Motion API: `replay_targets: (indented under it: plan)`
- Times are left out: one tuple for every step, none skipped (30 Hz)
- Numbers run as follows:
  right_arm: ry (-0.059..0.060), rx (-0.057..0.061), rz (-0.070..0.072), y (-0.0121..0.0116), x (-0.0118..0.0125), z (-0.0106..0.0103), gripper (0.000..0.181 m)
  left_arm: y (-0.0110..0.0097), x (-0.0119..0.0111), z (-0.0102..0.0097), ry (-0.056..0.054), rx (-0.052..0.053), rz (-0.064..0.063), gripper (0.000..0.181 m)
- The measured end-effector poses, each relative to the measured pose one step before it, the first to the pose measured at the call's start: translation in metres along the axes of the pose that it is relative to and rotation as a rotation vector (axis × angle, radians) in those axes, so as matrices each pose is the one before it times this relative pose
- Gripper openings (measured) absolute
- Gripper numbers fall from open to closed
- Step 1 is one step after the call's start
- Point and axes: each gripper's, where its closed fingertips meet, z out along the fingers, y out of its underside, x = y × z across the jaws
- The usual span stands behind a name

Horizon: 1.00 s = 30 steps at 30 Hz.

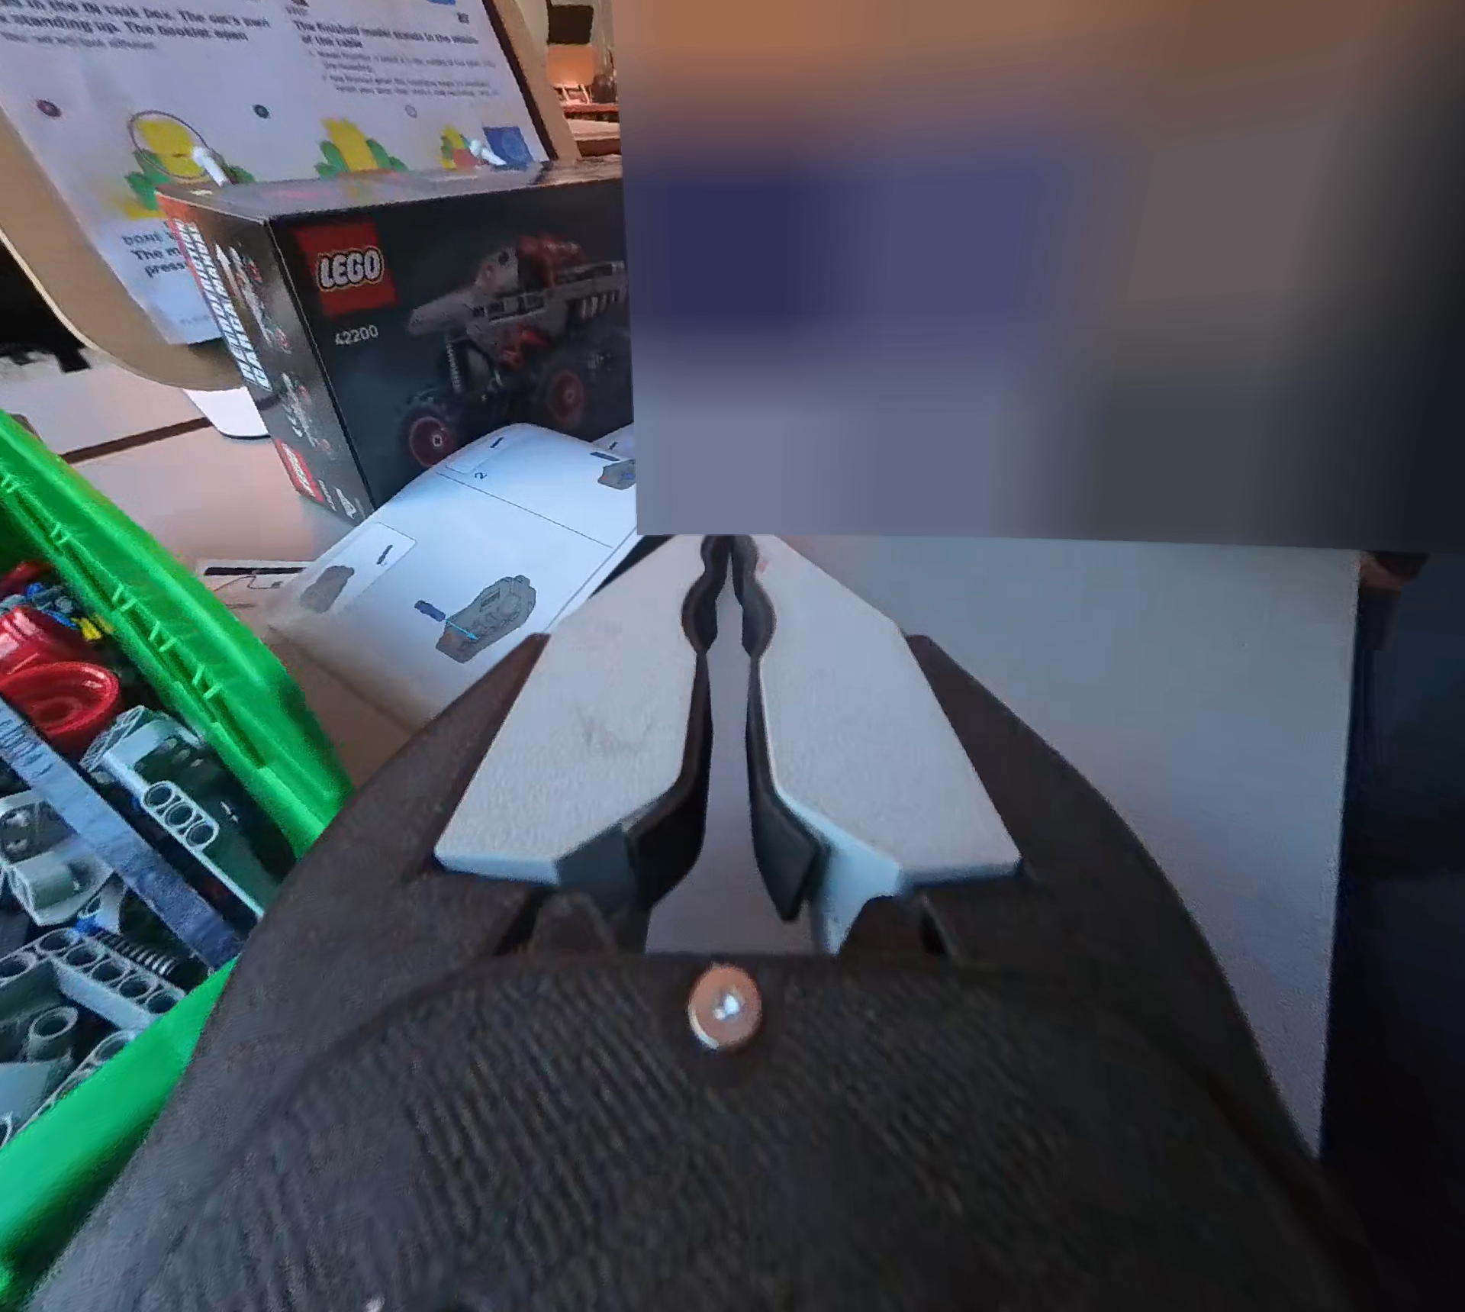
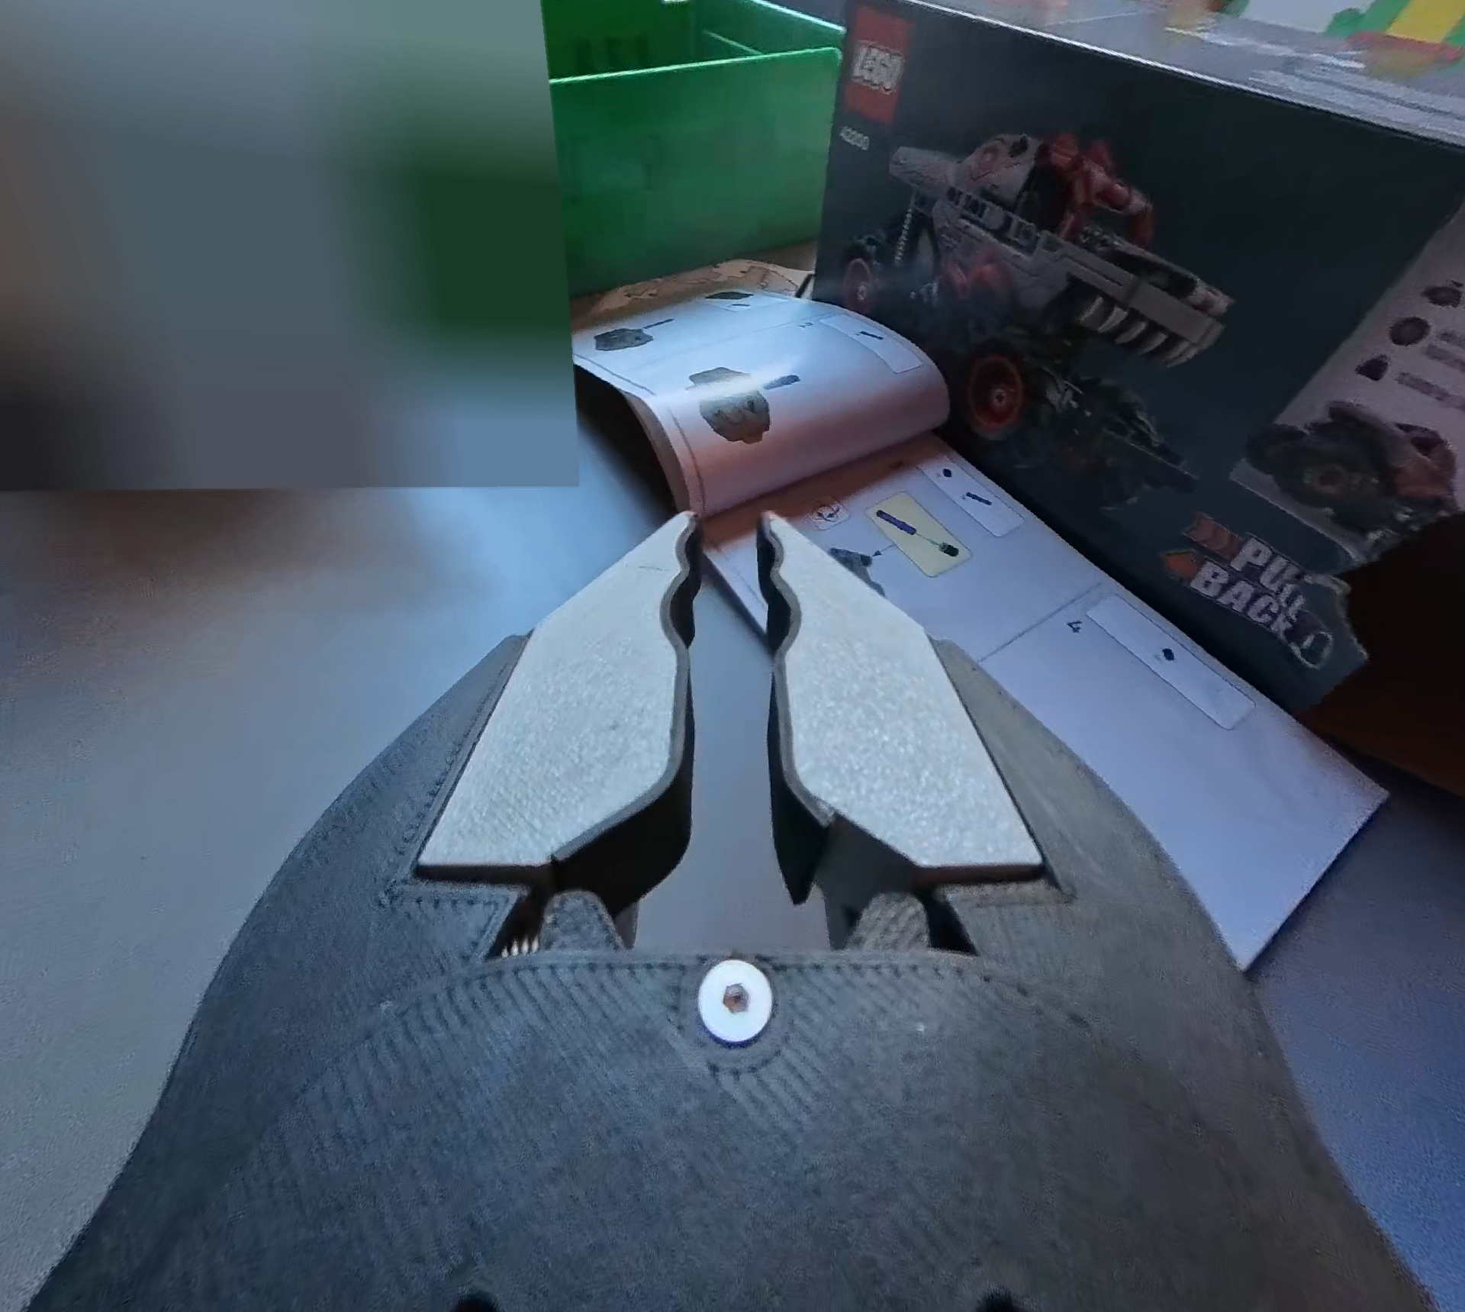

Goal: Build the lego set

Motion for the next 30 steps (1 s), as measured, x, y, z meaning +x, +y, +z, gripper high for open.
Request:
replay_targets:
  plan:
    - [-0.0043,0.0078,-0.0116,-0.00083,-0.00216,-0.00129,0.009,0.00141,0.00057,0.00123,-0.0038,-0.0115,0.0094,0.000]
    - [-0.0067,0.0098,-0.0070,-0.00106,-0.00197,-0.00167,0.006,0.00058,0.00090,0.00064,-0.0018,-0.0049,0.0116,0.000]
    - [-0.0074,0.0081,-0.0047,-0.00077,-0.00157,-0.00159,0.002,-0.00061,0.00063,-0.00056,-0.0026,0.0051,0.0090,0.000]
    - [-0.0086,0.0028,-0.0037,-0.00015,-0.00148,-0.00117,0.000,-0.00149,0.00004,-0.00126,-0.0027,0.0123,0.0041,0.000]
    - [-0.0124,0.0007,-0.0052,0.00001,-0.00224,-0.00049,0.000,-0.00199,0.00054,-0.00190,0.0005,0.0163,0.0043,0.000]
    - [-0.0082,-0.0001,-0.0078,-0.00007,-0.00180,0.00007,0.000,-0.00258,0.00116,-0.00221,0.0031,0.0212,0.0078,0.000]
    - [0.0005,0.0004,-0.0114,-0.00025,-0.00075,0.00038,0.000,-0.00241,0.00096,-0.00199,0.0011,0.0191,0.0078,0.000]
    - [0.0076,0.0021,-0.0152,-0.00057,0.00026,0.00061,0.000,-0.00136,0.00076,-0.00115,0.0024,0.0108,0.0053,0.000]
    - [0.0104,-0.0013,-0.0150,-0.00019,0.00082,0.00106,0.000,-0.00034,0.00157,-0.00019,0.0105,0.0025,0.0035,0.000]
    - [0.0150,-0.0089,-0.0084,0.00090,0.00146,0.00124,0.000,0.00037,0.00109,0.00057,0.0091,-0.0028,-0.0007,0.005]
    - [0.0247,-0.0104,-0.0024,0.00128,0.00282,0.00098,0.000,0.00088,-0.00063,0.00066,-0.0016,-0.0064,-0.0047,0.007]
    - [0.0266,-0.0062,-0.0018,0.00072,0.00295,0.00034,0.000,0.00045,-0.00078,0.00034,-0.0041,-0.0040,-0.0024,0.009]
    - [0.0223,-0.0037,-0.0038,0.00041,0.00204,-0.00023,0.000,-0.00043,-0.00138,-0.00049,-0.0115,0.0032,0.0008,0.010]
    - [0.0219,-0.0046,-0.0049,0.00082,0.00170,-0.00075,0.001,-0.00133,-0.00168,-0.00141,-0.0197,0.0105,0.0029,0.010]
    - [0.0192,-0.0049,-0.0096,0.00086,0.00109,-0.00120,0.001,-0.00160,-0.00091,-0.00218,-0.0185,0.0130,0.0007,0.009]
    - [0.0169,-0.0044,-0.0166,0.00093,0.00043,-0.00157,0.001,-0.00132,-0.00044,-0.00275,-0.0167,0.0102,-0.0065,0.008]
    - [0.0163,-0.0042,-0.0218,0.00099,0.00021,-0.00170,0.001,-0.00029,-0.00101,-0.00301,-0.0205,0.0014,-0.0135,0.007]
    - [0.0109,-0.0004,-0.0228,0.00032,-0.00055,-0.00131,0.004,0.00113,-0.00085,-0.00347,-0.0214,-0.0095,-0.0129,0.005]
    - [0.0021,0.0050,-0.0174,-0.00062,-0.00172,-0.00090,0.009,0.00154,0.00195,-0.00397,-0.0062,-0.0124,-0.0015,0.004]
    - [-0.0006,0.0072,-0.0069,-0.00123,-0.00154,-0.00053,0.016,0.00112,0.00412,-0.00472,0.0048,-0.0089,0.0078,0.003]
    - [-0.0088,0.0088,0.0042,-0.00149,-0.00209,-0.00018,0.019,0.00145,0.00248,-0.00495,-0.0032,-0.0112,0.0073,0.003]
    - [-0.0178,0.0113,0.0135,-0.00213,-0.00258,0.00038,0.021,0.00236,0.00016,-0.00480,-0.0110,-0.0168,0.0032,0.003]
    - [-0.0133,0.0087,0.0200,-0.00178,-0.00140,0.00108,0.024,0.00218,-0.00002,-0.00454,-0.0045,-0.0156,0.0013,0.006]
    - [-0.0133,0.0061,0.0204,-0.00148,-0.00147,0.00179,0.026,0.00133,0.00070,-0.00451,0.0070,-0.0079,-0.0002,0.008]
    - [-0.0187,0.0042,0.0145,-0.00136,-0.00252,0.00239,0.028,0.00030,-0.00123,-0.00440,0.0008,0.0003,-0.0067,0.010]
    - [-0.0139,0.0003,0.0101,-0.00091,-0.00242,0.00305,0.029,-0.00042,-0.00229,-0.00435,0.0006,0.0059,-0.0136,0.014]
    - [-0.0133,-0.0008,0.0069,-0.00095,-0.00276,0.00329,0.033,-0.00134,-0.00287,-0.00404,0.0010,0.0119,-0.0203,0.020]
    - [-0.0175,0.0005,0.0028,-0.00105,-0.00369,0.00311,0.037,-0.00201,-0.00274,-0.00374,0.0018,0.0170,-0.0238,0.025]
    - [-0.0125,0.0032,0.0011,-0.00154,-0.00314,0.00282,0.041,-0.00148,-0.00154,-0.00334,0.0069,0.0118,-0.0193,0.030]
    - [-0.0041,0.0096,-0.0016,-0.00233,-0.00197,0.00278,0.044,0.00051,0.00011,-0.00245,0.0157,-0.0050,-0.0104,0.036]
